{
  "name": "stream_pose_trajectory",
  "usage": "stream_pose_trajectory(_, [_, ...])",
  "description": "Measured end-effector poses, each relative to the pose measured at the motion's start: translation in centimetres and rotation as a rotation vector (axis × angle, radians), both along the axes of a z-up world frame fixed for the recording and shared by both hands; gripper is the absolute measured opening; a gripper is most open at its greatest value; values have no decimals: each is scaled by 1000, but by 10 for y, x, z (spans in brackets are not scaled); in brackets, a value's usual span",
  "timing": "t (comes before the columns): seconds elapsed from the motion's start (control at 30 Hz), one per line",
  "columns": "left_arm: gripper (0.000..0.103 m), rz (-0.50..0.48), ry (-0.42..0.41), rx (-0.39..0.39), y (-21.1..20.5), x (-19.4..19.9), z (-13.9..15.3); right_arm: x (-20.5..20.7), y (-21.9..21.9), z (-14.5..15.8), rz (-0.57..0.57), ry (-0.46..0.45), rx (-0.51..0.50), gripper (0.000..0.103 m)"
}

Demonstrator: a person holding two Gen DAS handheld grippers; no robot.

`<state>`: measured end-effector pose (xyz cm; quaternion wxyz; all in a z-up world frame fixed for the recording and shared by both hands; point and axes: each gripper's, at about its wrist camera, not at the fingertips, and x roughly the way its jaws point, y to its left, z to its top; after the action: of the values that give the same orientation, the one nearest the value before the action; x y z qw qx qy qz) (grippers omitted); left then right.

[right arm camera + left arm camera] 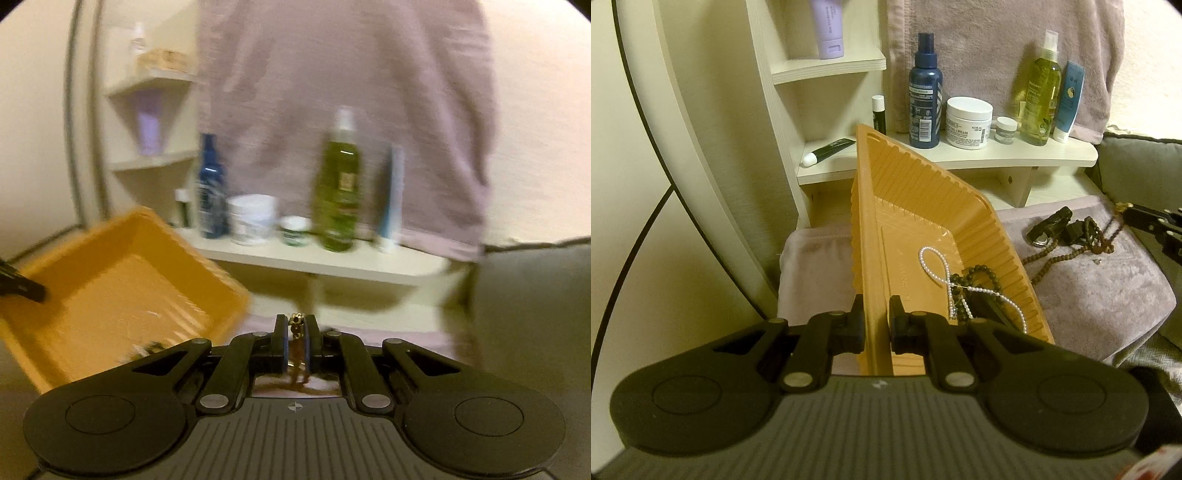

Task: Organize jewelry
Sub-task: 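Carry the bead bracelet into the tray and open the right gripper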

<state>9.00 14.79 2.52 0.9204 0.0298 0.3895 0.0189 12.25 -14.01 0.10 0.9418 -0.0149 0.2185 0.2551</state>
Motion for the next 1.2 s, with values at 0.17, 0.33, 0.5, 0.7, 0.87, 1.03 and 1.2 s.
stream_pose_trajectory(0.17, [10,1,0,-3,0,0,1,0,39,10,141,1,46,8])
stream_pose_trajectory(0.33, [10,1,0,-4,0,0,1,6,70,19,275,27,96,8])
stream_pose_trajectory(0.5, [10,2,0,-7,1,0,0,8,97,19,378,47,92,8])
stream_pose_trajectory(0.7, [10,2,-1,-11,3,0,-1,9,122,1,439,111,57,8])
stream_pose_trajectory(0.87, [10,2,-1,-12,4,1,-1,10,126,-14,433,144,27,16])
stream_pose_trajectory(1.03, [10,3,-1,-11,4,1,-1,8,103,-13,372,120,57,44])
stream_pose_trajectory(1.2, [10,0,-2,-9,4,0,-2,10,60,-14,229,100,58,44])
